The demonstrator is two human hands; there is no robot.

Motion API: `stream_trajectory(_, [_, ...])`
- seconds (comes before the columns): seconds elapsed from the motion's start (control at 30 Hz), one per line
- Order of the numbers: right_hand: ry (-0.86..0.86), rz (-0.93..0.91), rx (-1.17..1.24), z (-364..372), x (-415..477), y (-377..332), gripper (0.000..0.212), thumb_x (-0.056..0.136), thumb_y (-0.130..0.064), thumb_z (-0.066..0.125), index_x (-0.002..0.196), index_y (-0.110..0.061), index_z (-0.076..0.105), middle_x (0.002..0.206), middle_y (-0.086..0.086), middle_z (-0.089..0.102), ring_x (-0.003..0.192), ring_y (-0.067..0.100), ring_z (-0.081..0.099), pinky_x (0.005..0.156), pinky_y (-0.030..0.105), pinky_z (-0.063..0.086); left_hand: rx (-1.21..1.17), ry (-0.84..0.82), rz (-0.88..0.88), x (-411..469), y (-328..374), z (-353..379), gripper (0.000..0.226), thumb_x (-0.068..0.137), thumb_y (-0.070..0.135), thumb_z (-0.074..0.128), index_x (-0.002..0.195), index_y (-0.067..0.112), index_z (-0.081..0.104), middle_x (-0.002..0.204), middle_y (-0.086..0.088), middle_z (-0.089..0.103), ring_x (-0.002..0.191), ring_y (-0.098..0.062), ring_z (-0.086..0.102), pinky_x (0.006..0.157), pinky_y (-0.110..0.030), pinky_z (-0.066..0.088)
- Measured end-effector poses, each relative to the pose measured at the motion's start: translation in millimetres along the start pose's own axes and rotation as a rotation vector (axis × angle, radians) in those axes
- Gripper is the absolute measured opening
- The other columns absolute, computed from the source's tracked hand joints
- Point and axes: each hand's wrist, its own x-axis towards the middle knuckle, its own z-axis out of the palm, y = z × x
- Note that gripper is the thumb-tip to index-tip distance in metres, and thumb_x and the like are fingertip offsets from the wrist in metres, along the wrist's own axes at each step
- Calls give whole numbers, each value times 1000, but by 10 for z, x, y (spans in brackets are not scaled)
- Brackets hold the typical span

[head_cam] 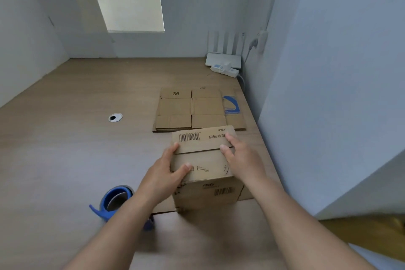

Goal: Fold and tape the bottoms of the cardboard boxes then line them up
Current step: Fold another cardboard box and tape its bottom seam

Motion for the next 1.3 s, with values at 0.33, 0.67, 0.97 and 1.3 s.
stream_trajectory(0.33, [232, -428, -244, 106, -196, -95, 40, 90, -36, 43, 102, -13, 72, 111, 8, 66, 102, 26, 62, 84, 40, 56, -13, 23, -81, -166, -104, -49, 66, 92, 47, 52, 147, 44, 17, 147, 8, 39, 124, -18, 43, 83, -25, 36])
stream_trajectory(0.67, [-216, -290, -551, 96, -215, -378, 102, 68, -79, 0, 152, -22, 1, 159, 11, -5, 147, 25, -9, 117, 36, -3, -172, 4, -32, -83, -260, -177, 78, 91, 50, 51, 151, 35, 5, 154, 4, 30, 124, -13, 48, 104, -31, 38])
stream_trajectory(0.97, [-214, -283, -521, 231, -215, -487, 79, 96, -59, 25, 151, -7, 4, 160, 9, -2, 147, 22, -6, 118, 33, -1, 423, -163, -185, -479, -1244, -422, 111, 37, 101, 27, 109, 21, 52, 110, 9, 55, 103, -11, 48, 89, -31, 42])
stream_trajectory(1.3, [-228, -279, -476, 230, -230, -474, 82, 94, -60, 26, 152, -7, 4, 160, 6, -2, 147, 20, -7, 118, 32, -1, 932, -186, -191, -267, -1493, -458, 55, 72, 65, 61, 111, 28, 51, 110, 11, 62, 100, -12, 59, 72, -22, 42])
